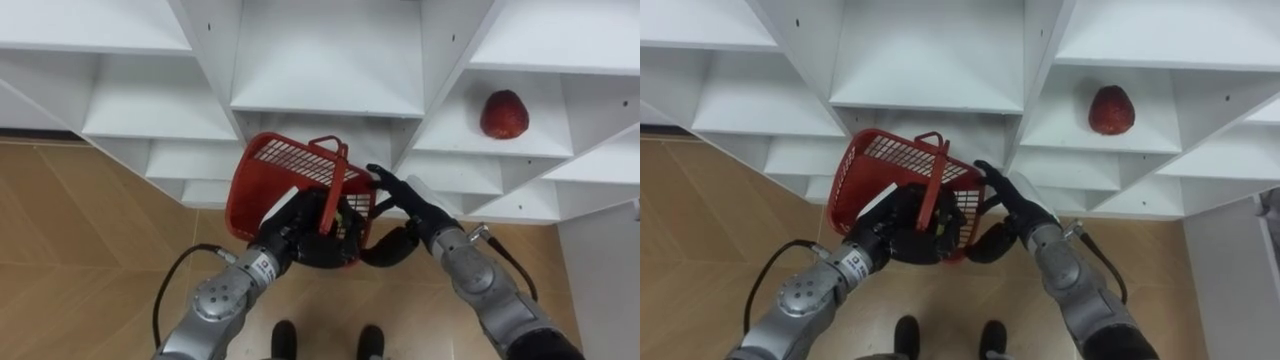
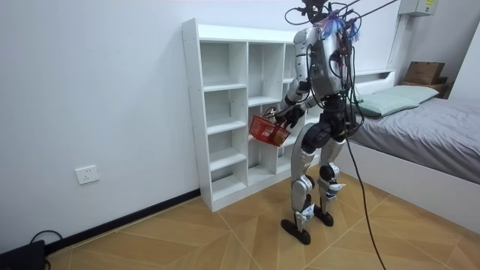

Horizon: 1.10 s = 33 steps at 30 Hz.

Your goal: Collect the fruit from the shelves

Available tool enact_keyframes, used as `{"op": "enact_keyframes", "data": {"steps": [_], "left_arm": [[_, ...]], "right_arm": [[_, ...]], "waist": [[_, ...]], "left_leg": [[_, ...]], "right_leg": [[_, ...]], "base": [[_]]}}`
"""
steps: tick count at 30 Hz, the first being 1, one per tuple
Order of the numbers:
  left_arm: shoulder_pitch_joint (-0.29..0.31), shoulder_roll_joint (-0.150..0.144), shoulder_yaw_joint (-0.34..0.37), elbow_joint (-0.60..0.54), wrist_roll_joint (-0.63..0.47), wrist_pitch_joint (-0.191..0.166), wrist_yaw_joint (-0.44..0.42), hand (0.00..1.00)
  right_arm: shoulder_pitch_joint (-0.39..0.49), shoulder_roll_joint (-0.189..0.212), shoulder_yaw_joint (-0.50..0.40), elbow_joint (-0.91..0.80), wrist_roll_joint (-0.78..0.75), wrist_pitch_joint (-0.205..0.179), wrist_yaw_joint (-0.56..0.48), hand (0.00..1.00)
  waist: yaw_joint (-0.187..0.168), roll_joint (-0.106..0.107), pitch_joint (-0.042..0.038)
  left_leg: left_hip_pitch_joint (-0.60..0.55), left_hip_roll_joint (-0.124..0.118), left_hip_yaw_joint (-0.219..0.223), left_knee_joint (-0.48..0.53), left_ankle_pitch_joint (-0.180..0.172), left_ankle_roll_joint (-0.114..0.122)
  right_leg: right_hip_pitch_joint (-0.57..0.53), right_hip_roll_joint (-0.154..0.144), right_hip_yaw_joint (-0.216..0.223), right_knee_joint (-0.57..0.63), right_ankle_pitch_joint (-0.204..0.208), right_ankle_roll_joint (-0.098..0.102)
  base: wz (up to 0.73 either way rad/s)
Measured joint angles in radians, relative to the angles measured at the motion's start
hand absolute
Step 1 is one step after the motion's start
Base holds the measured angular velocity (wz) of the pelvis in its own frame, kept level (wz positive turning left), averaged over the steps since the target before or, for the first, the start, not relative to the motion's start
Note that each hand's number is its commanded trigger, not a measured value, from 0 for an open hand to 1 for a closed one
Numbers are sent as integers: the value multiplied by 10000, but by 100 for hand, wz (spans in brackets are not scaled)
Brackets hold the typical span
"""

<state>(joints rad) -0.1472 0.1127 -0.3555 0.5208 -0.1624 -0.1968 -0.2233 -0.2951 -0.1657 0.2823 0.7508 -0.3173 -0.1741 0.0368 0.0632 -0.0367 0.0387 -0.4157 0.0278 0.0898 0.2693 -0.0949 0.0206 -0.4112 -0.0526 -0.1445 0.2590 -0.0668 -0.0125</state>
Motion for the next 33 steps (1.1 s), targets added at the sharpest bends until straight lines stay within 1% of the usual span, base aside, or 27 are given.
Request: {"op": "enact_keyframes", "data": {"steps": [4, 7, 9, 11, 12, 13, 15, 18, 19, 20, 21, 22, 23, 27, 29, 33], "left_arm": [[9, 103, 12, 0, -8, 0, 139, 100], [12, 185, 38, -5, 42, 0, 195, 100], [109, 195, 173, -5, 208, -1, 206, 100], [350, 193, 389, -4, 271, -1, 245, 100], [399, 194, 399, -5, 290, -1, 249, 100], [457, 208, 408, -6, 415, -1, 250, 100], [638, 205, 409, -28, 558, -2, 261, 100], [959, 206, 455, -127, 891, -14, 396, 100], [1164, 216, 489, -188, 886, -50, 463, 100], [1376, 267, 494, -300, 879, -52, 476, 100], [1479, 299, 496, -354, 872, -52, 480, 100], [1664, 312, 496, -442, 860, -52, 499, 100], [1817, 369, 495, -565, 860, -52, 566, 100], [2060, 488, 495, -819, 851, -52, 633, 100], [2376, 556, 571, -1141, 841, -54, 661, 100], [2742, 590, 826, -1690, 831, -61, 752, 100]], "right_arm": [[63, -7, -14, 11, 39, -94, -4, 0], [267, -33, -20, -15, 585, -193, -15, 0], [488, -32, -27, -56, 895, -249, -15, 0], [735, -47, -31, -83, 1167, -408, -14, 0], [802, -66, -43, -84, 1174, -466, -14, 0], [901, -95, -104, -82, 1187, -520, -4, 0], [1092, -113, -223, -83, 1221, -586, -1, 0], [1505, -105, -424, -79, 1220, -709, -8, 0], [1771, -104, -430, -133, 1277, -828, -9, 0], [2030, -80, -432, -189, 1416, -915, -26, 0], [2110, -67, -437, -197, 1517, -915, -17, 0], [2252, -58, -433, -231, 1619, -909, -14, 0], [2324, -59, -424, -300, 1620, -898, -23, 0], [2559, -62, -418, -444, 1627, -863, -80, 0], [2932, -75, -448, -696, 1722, -852, -301, 0], [3525, -118, -822, -1437, 1957, -858, -727, 0]], "waist": [[-21, 7, -5], [-9, 13, -11], [-13, 13, -15], [-41, 8, -35], [-45, 9, -78], [-41, 12, -101], [-47, 17, -175], [-53, -36, -229], [-75, -63, -296], [-114, -95, -324], [-146, -109, -334], [-204, -134, -377], [-285, -155, -391], [-351, -167, -388], [-338, -181, -384], [-398, -184, -387]], "left_leg": [[109, -17, 29, -3, -1, -2], [164, -43, 37, -9, -1, -3], [315, -42, 38, -27, -9, -13], [632, -45, 56, -160, -12, -16], [673, -45, 57, -175, -12, -16], [806, -47, 61, -230, -11, -17], [1050, -52, 78, -329, -11, -20], [1544, -51, 107, -501, -24, -40], [1714, -45, 128, -570, -35, -57], [1911, -45, 152, -652, -41, -67], [2001, -45, 159, -675, -48, -76], [2132, -43, 163, -704, -66, -95], [2232, -38, 162, -721, -76, -107], [2618, -6, 165, -785, -117, -151], [3032, -4, 168, -903, -157, -190], [3264, 0, 155, -992, -181, -210]], "right_leg": [[120, 19, 9, -49, 8, -7], [158, 22, 18, -35, 7, -7], [317, 29, 19, -69, 1, -3], [635, 42, 21, -204, -2, 0], [670, 43, 21, -216, -2, 0], [790, 47, 21, -244, -2, 0], [1024, 55, 26, -342, -8, 10], [1491, 88, 70, -496, -23, 30], [1648, 102, 76, -571, -25, 34], [1805, 109, 95, -575, -64, 40], [1880, 116, 115, -581, -74, 41], [1987, 130, 144, -582, -99, 34], [2066, 140, 158, -593, -109, 29], [2461, 191, 179, -749, -107, 19], [2778, 209, 195, -837, -212, 23], [3063, 238, 217, -884, -287, 38]], "base": [[-1], [0], [0], [0], [0], [0], [0], [-3], [-7], [-6], [-7], [-6], [-7], [-3], [0], [0]]}}
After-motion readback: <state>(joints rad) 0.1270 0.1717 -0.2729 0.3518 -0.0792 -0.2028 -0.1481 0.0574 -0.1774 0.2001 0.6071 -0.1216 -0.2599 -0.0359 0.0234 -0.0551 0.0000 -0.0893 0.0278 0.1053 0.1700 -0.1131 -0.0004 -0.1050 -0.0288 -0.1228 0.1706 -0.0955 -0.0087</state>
